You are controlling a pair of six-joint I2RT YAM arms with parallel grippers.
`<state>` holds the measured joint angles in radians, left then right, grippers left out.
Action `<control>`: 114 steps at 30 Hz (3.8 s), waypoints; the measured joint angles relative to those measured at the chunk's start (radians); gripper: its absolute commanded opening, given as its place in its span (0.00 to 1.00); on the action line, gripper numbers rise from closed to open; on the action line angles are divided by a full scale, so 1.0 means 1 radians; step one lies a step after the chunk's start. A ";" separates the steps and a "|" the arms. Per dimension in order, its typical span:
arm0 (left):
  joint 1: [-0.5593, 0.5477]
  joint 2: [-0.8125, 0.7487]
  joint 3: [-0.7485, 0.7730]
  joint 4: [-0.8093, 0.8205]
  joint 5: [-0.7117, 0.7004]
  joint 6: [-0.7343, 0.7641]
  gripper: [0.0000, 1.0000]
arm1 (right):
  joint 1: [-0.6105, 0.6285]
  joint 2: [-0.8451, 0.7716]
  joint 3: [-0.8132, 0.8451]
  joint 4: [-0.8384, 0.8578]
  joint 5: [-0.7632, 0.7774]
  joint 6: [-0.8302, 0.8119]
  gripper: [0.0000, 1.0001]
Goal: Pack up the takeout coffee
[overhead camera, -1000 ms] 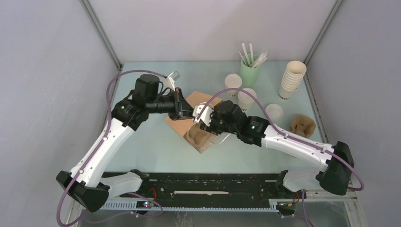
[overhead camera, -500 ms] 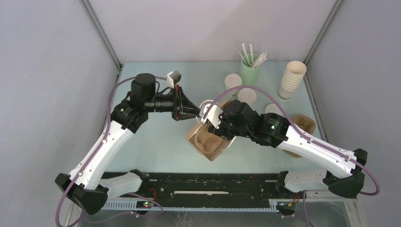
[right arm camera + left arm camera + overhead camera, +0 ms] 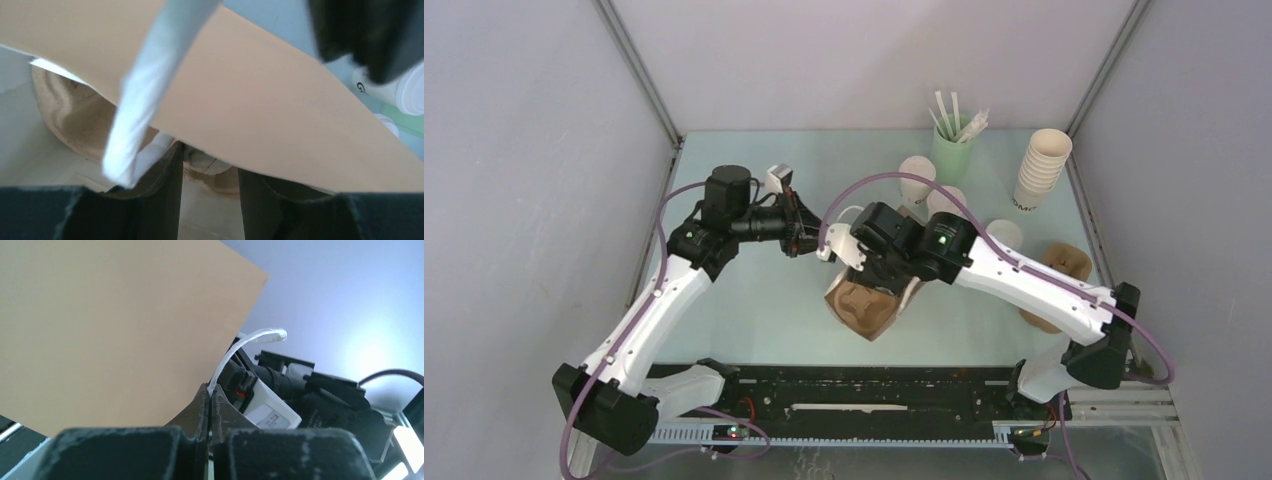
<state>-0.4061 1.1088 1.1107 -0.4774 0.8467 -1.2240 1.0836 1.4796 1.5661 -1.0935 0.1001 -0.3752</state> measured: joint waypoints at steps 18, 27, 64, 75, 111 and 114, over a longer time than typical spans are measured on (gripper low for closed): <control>0.115 0.167 0.051 0.019 0.026 0.003 0.00 | -0.089 0.254 0.295 -0.149 0.075 0.010 0.46; 0.121 0.207 0.096 0.020 0.041 0.012 0.00 | -0.116 0.262 0.307 -0.162 0.046 0.011 0.58; 0.144 0.145 0.096 -0.011 -0.015 0.048 0.00 | -0.570 -0.320 0.153 0.007 -0.238 1.220 1.00; 0.144 0.116 0.096 -0.018 -0.060 0.058 0.00 | -0.430 -0.200 -0.034 0.255 -0.229 1.428 0.92; 0.154 -0.042 0.171 -0.318 -0.355 0.327 0.00 | -0.397 -0.092 0.096 0.235 -0.224 1.126 0.00; 0.155 -0.086 0.192 -0.291 -0.366 0.327 0.00 | -0.330 -0.085 0.270 0.275 -0.226 1.073 0.00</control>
<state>-0.2508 1.0225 1.3022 -0.7681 0.4805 -0.8970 0.7532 1.3941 1.8366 -0.8181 -0.1257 0.6975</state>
